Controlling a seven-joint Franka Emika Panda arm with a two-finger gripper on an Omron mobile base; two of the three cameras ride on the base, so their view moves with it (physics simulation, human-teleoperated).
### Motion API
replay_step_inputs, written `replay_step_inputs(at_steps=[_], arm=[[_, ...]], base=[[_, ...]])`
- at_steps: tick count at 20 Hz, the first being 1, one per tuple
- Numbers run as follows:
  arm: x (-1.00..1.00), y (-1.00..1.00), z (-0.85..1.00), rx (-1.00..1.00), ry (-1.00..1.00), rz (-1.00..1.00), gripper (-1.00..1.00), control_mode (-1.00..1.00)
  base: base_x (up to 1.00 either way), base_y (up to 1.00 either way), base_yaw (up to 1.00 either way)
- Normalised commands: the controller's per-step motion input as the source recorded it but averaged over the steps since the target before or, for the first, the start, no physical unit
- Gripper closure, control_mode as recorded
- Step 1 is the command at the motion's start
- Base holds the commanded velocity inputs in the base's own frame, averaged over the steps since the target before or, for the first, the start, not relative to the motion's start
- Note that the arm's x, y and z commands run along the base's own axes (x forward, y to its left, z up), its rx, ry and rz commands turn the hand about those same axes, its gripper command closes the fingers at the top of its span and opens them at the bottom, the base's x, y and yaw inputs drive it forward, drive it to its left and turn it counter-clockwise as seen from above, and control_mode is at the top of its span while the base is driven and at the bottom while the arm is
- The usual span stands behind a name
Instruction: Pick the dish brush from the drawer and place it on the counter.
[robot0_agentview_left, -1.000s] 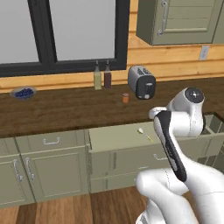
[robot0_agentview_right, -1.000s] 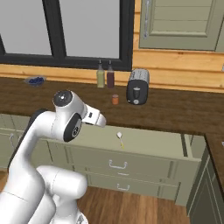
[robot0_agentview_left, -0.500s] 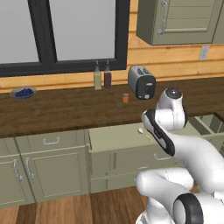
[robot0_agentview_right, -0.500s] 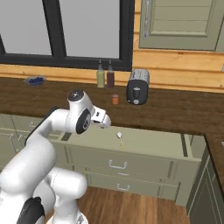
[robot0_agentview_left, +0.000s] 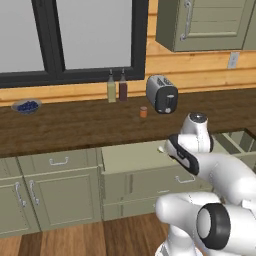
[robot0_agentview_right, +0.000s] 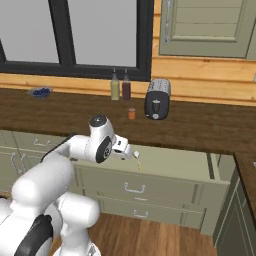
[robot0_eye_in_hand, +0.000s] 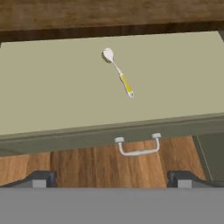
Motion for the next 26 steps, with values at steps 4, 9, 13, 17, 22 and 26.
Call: replay_step_inputs(at_steps=[4,9,13,17,22,26], arm=[[0.15,0.00,-0.32,0.00,0.17,0.00,-1.00,-1.00],[0.40,0.00,-0.12,0.00,0.07,0.00,-1.00,-1.00],[0.34,0.00,-0.37,0.01,0.00,0.00,-1.00,-1.00],[0.35,0.00,-0.51,0.03,0.00,0.00,-1.00,-1.00],[0.39,0.00,-0.46,0.02,0.00,0.00,-1.00,-1.00],[0.43,0.00,-0.39,0.01,0.00,0.00,-1.00,-1.00]], base=[[0.00,0.00,0.00],[0.00,0.00,0.00],[0.00,0.00,0.00],[0.00,0.00,0.00],[0.00,0.00,0.00],[0.00,0.00,0.00]])
